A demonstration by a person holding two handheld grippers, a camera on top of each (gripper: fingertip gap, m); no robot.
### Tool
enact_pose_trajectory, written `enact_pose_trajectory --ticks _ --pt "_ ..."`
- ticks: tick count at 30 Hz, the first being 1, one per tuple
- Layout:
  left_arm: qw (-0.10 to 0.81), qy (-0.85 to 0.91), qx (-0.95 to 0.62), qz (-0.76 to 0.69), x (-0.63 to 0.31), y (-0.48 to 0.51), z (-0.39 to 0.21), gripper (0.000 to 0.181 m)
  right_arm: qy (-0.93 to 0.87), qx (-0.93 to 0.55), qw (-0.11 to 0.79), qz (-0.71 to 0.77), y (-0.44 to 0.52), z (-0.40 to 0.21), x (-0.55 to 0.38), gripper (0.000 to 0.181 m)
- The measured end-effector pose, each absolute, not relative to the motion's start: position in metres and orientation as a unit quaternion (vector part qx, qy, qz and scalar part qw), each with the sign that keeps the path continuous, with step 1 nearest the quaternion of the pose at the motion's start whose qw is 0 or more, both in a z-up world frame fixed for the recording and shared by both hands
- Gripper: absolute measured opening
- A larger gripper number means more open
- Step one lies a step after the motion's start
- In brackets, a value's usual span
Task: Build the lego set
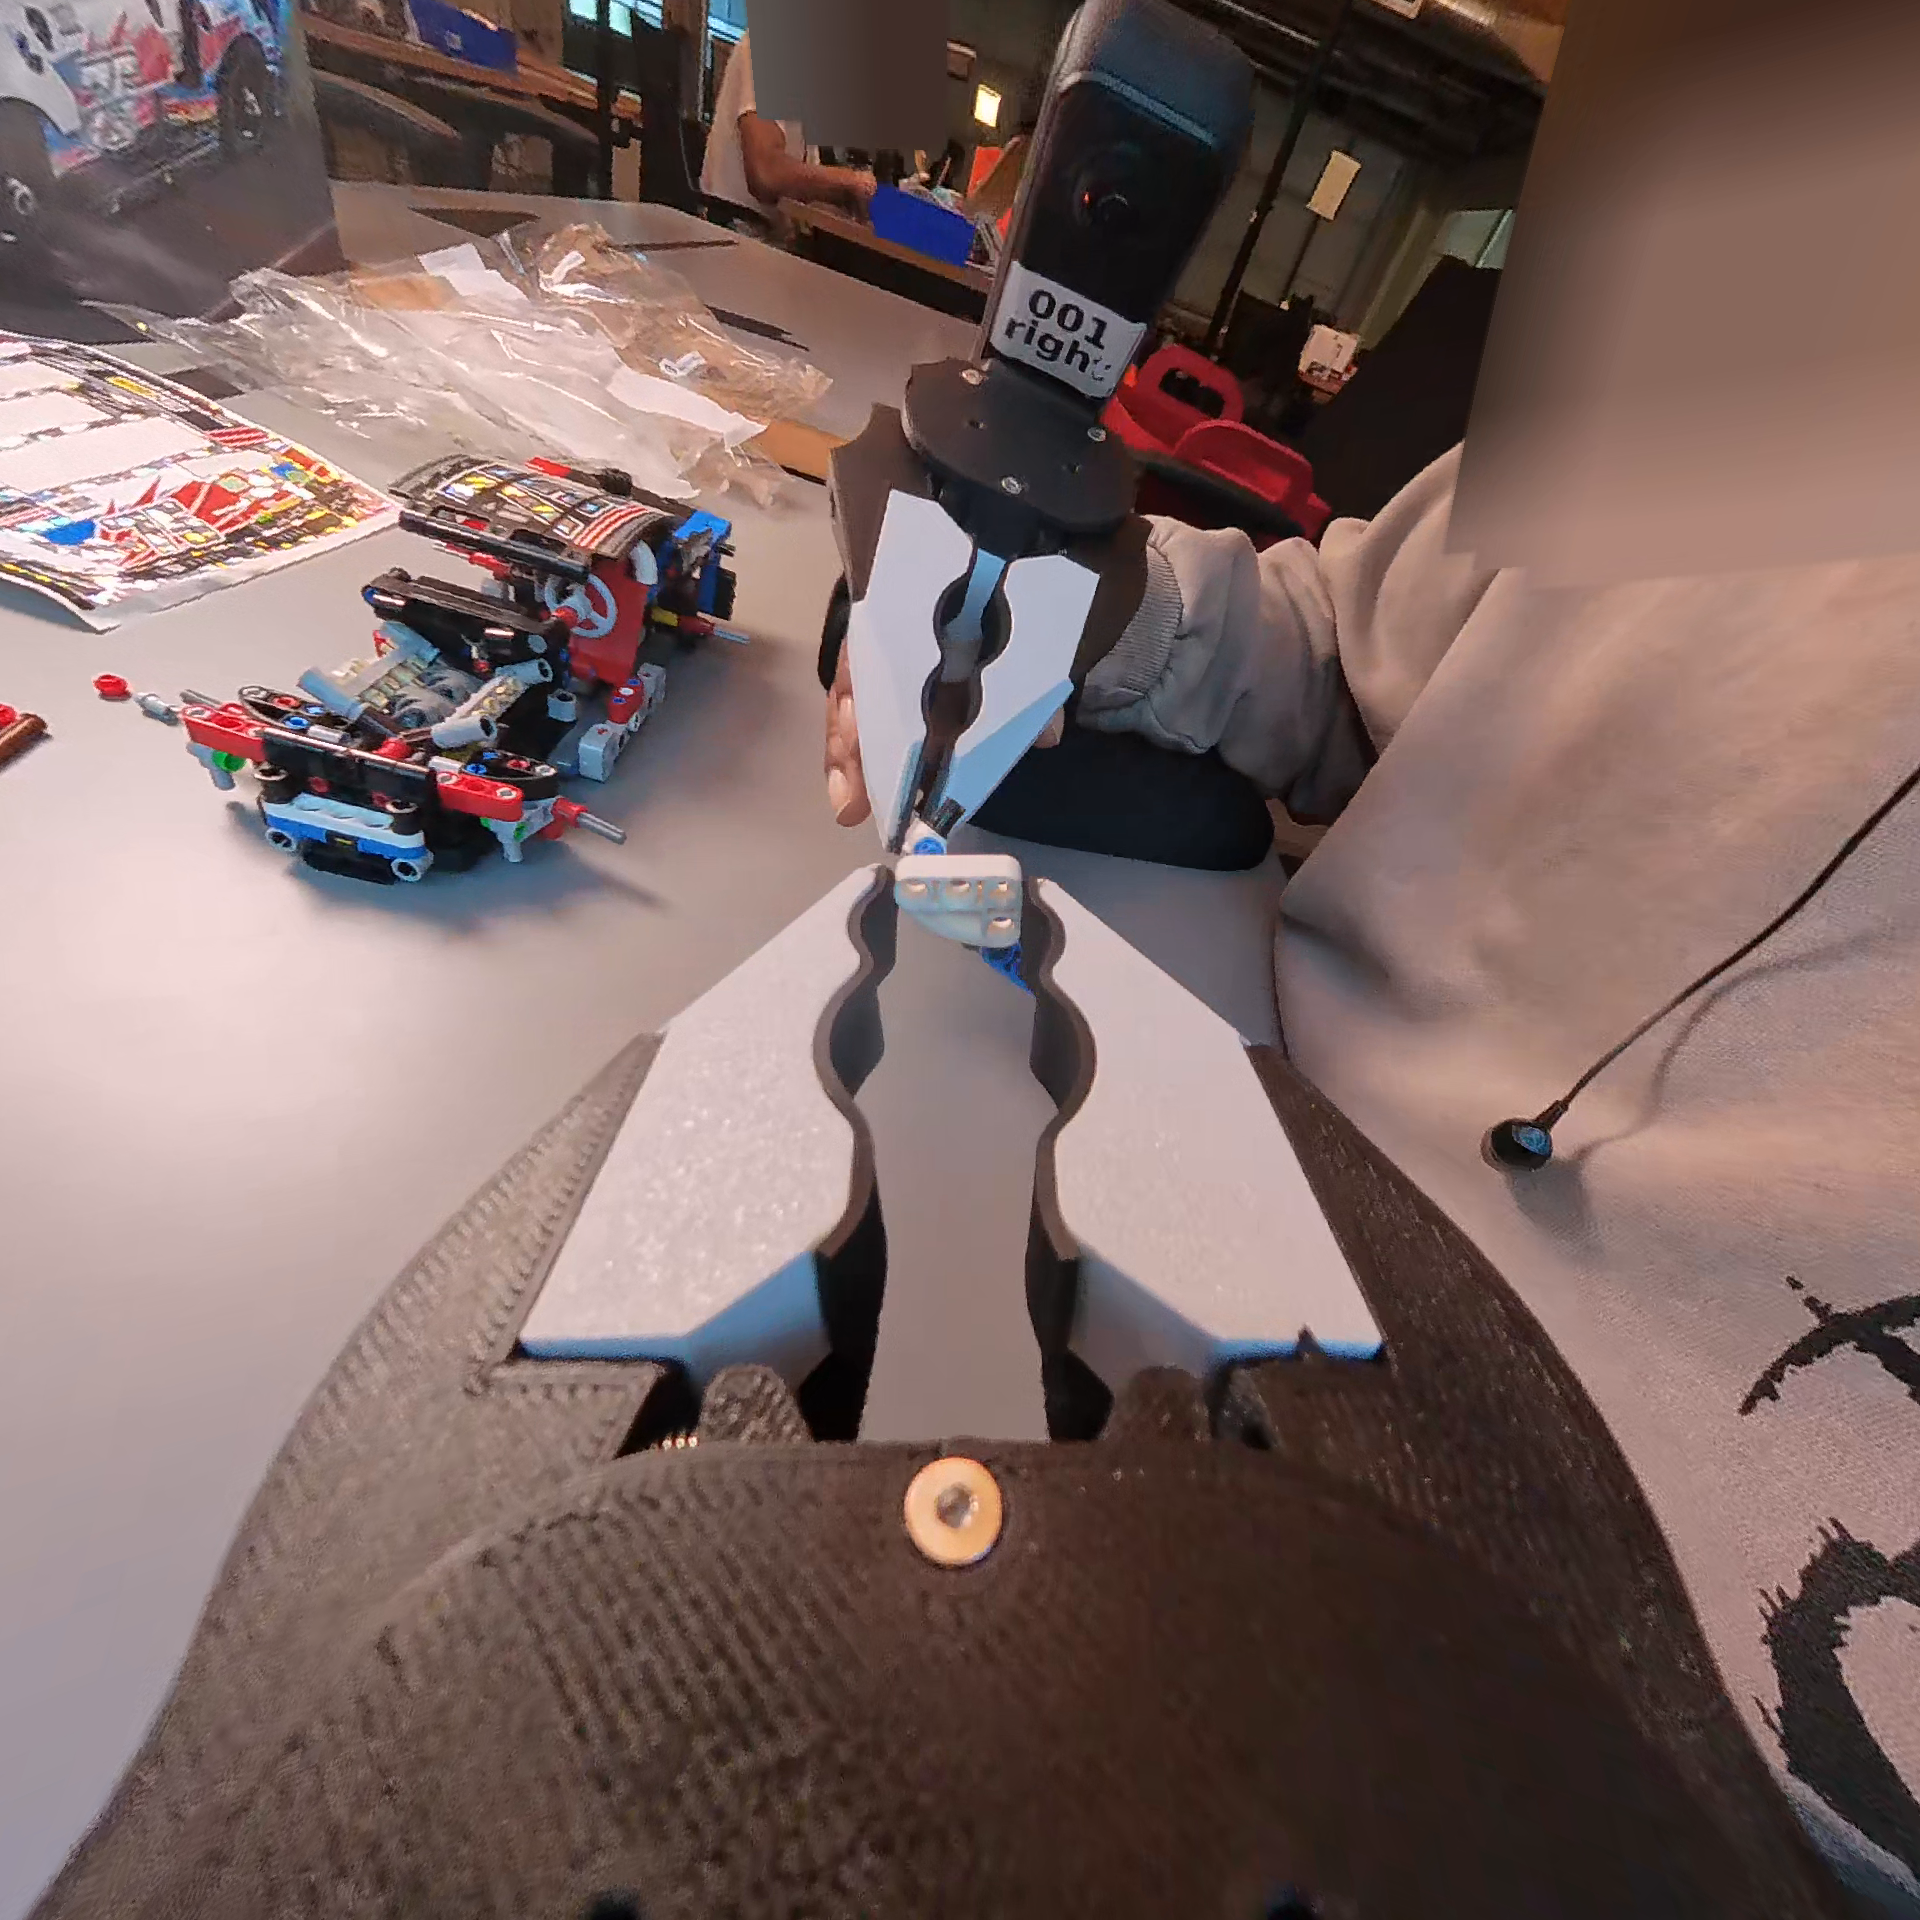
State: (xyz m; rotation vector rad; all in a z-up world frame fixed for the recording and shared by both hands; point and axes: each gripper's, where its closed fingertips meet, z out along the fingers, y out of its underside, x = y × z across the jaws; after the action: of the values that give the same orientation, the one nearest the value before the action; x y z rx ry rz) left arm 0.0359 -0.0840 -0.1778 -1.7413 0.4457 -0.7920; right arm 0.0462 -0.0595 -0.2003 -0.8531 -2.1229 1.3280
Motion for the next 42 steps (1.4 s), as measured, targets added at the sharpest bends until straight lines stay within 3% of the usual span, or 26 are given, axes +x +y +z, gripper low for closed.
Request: enact_pose_trajectory --ticks 20,30,42 --pt "0.502 0.247 -0.739 -0.376 0.038 -0.077 -0.191 0.022 -0.791 -0.339 0.228 0.456 -0.049 -0.214 0.049 0.0" --pt "0.472 0.297 -0.774 -0.3 0.036 -0.076 -0.214 0.022 -0.806 -0.343 0.215 0.433 -0.049 -0.228 0.05 0.0" --pt "0.5 0.383 -0.751 -0.197 0.038 -0.078 -0.221 0.022 -0.801 -0.348 0.186 0.45 -0.051 -0.234 0.051 0.0"
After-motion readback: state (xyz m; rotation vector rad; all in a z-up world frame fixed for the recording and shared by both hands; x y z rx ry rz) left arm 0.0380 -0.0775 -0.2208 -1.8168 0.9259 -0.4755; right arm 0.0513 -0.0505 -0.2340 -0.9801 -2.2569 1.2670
